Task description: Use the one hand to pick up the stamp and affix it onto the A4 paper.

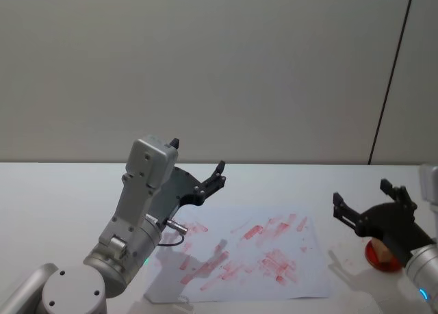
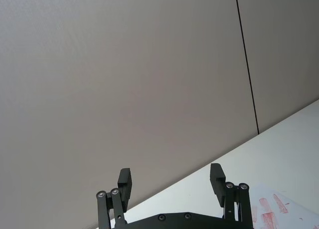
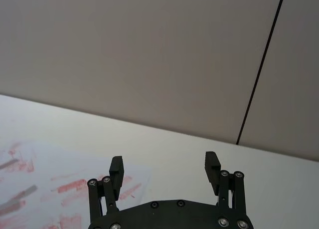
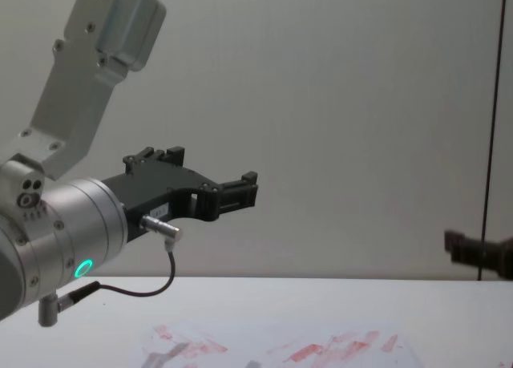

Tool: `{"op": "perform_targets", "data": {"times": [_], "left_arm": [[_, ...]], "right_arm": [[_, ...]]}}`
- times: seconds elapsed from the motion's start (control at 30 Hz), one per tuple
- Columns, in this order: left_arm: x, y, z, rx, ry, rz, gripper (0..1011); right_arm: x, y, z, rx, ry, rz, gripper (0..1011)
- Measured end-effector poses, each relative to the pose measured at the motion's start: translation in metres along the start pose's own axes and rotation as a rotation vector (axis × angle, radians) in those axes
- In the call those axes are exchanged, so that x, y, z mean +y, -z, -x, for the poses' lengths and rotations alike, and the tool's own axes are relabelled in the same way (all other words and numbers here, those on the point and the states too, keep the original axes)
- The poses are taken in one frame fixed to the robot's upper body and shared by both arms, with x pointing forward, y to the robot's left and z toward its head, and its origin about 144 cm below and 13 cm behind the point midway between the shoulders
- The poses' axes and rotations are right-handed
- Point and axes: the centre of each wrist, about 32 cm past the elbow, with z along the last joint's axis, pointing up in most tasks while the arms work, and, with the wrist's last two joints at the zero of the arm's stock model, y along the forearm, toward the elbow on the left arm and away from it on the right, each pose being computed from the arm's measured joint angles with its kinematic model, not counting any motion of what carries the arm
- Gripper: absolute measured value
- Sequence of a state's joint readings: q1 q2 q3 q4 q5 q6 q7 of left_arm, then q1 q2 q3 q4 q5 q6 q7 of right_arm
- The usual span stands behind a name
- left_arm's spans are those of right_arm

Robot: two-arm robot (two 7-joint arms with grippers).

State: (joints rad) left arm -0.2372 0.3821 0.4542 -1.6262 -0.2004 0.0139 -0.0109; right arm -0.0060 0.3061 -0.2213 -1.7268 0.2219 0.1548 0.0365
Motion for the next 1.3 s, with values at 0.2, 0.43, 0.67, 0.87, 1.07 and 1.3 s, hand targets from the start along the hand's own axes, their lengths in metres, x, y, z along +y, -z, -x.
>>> {"op": "perform_targets", "data": {"times": [0.2,0.43,0.67,0.87,1.07,1.3], "left_arm": [[0.0000,0.0000,0.0000,0.000,0.000,0.000,1002],[0.0000,0.0000,0.0000,0.000,0.000,0.000,1002],[0.0000,0.0000,0.0000,0.000,0.000,0.000,1002],[0.0000,0.0000,0.0000,0.000,0.000,0.000,1003],[0.0000,0.0000,0.0000,0.000,0.000,0.000,1002],[0.0000,0.0000,0.0000,0.000,0.000,0.000,1002]], "right_arm": [[-0.0035,-0.0060,-0.0012,0.018,-0.033,-0.088,1001],[-0.0056,-0.0093,-0.0021,0.028,-0.051,-0.138,1001],[-0.0058,-0.0097,-0.0021,0.029,-0.053,-0.143,1001],[-0.0058,-0.0098,-0.0021,0.029,-0.052,-0.144,1001],[-0.0057,-0.0100,-0.0023,0.029,-0.052,-0.144,1001],[-0.0057,-0.0099,-0.0023,0.029,-0.052,-0.144,1001]]}}
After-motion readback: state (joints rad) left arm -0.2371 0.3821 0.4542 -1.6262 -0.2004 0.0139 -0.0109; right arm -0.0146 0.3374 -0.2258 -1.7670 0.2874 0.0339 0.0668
